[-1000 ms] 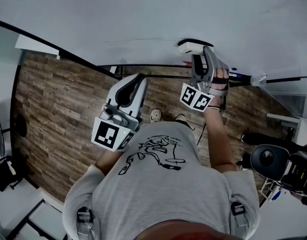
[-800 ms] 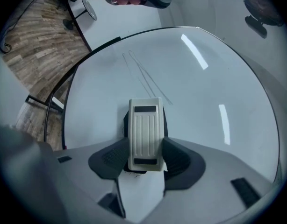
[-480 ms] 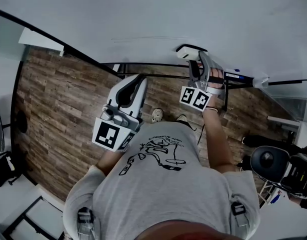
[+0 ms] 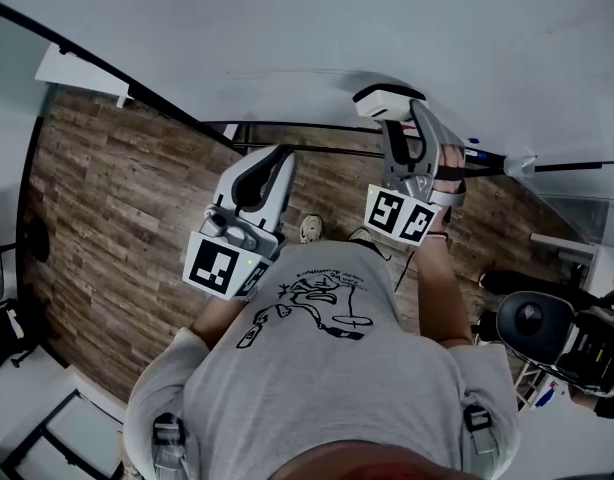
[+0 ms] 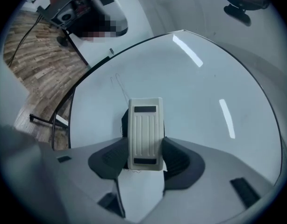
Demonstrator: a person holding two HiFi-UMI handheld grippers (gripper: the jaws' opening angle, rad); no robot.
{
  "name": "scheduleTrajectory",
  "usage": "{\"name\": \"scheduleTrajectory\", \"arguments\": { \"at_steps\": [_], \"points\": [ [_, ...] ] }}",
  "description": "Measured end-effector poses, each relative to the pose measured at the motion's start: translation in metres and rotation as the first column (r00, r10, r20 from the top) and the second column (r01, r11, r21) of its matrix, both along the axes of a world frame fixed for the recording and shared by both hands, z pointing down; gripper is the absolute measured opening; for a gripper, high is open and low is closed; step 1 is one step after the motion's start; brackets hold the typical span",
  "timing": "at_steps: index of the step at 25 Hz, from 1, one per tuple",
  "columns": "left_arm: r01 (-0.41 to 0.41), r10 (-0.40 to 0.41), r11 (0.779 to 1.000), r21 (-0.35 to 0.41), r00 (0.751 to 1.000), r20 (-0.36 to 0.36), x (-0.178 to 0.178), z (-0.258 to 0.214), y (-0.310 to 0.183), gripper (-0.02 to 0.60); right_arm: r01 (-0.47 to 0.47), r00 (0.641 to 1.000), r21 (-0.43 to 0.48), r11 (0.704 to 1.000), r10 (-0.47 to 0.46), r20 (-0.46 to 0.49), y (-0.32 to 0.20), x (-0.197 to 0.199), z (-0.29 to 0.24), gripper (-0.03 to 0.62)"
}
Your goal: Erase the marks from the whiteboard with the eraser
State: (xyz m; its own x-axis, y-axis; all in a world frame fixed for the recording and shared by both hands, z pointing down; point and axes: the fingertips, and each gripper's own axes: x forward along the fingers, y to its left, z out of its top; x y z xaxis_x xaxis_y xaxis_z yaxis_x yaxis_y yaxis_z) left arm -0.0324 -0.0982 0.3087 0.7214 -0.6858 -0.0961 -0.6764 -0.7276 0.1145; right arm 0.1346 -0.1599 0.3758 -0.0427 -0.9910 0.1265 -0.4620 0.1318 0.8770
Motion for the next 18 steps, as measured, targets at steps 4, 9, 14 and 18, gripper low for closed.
{"name": "scheduleTrajectory", "arguments": {
  "at_steps": [4,9,14,18],
  "points": [
    [-0.008,0.008,1.0,-0.006,1.0,-0.001,0.001,0.0,-0.001,0.04,-0.011,1.0,0.054,0.998,0.01,0.007,-0.007,0.004,-0.036,0.233],
    [-0.007,0.008,1.0,-0.023,1.0,0.009,-0.001,0.001,-0.001,0.04,-0.027,1.0,0.127,0.992,0.027,0.004,-0.014,0.008,-0.073,0.233],
    [0.002,-0.002,1.0,-0.018,1.0,0.006,-0.005,0.0,-0.004,0.04,-0.043,0.999,0.167,0.985,0.044,-0.002,-0.024,0.011,-0.095,0.233],
    [0.003,-0.002,1.0,-0.025,1.0,0.007,-0.006,0.001,-0.008,0.04,-0.06,0.998,0.171,0.984,0.064,-0.018,-0.031,0.01,-0.093,0.233]
  ]
}}
